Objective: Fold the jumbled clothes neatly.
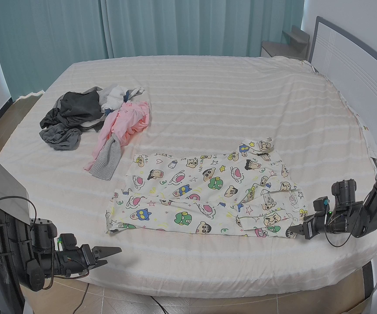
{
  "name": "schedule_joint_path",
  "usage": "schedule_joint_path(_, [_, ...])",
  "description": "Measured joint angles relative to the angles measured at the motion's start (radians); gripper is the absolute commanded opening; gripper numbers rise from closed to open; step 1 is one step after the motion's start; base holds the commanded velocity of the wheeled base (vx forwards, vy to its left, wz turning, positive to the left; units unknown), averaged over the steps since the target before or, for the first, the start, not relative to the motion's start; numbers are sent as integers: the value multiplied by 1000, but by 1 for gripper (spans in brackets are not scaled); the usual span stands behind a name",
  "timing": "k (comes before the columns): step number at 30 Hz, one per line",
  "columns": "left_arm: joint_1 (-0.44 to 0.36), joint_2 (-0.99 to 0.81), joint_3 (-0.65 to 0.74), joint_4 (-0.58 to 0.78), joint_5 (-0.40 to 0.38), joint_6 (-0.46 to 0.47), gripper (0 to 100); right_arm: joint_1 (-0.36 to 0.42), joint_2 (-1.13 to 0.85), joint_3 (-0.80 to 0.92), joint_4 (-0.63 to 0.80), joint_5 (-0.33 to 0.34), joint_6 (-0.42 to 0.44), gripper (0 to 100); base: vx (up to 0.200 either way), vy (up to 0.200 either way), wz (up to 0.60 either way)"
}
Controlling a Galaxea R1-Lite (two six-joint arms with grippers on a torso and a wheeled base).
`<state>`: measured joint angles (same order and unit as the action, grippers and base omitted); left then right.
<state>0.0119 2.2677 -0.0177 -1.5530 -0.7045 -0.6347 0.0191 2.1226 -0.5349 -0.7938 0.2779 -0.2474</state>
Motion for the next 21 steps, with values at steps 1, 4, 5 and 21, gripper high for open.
schedule_joint_path(1, [0,0,0,0,0,0,100,1,1,-2,-1,3,0,100,0,0,0])
schedule_joint_path(4, [0,0,0,0,0,0,100,5,8,-9,-2,4,0,100,0,0,0])
schedule_joint_path(5, [0,0,0,0,0,0,100,7,11,-11,-3,4,0,100,0,0,0])
schedule_joint_path(21, [-20,15,0,0,45,25,100,47,63,-27,-4,8,-1,0,0,0,0])
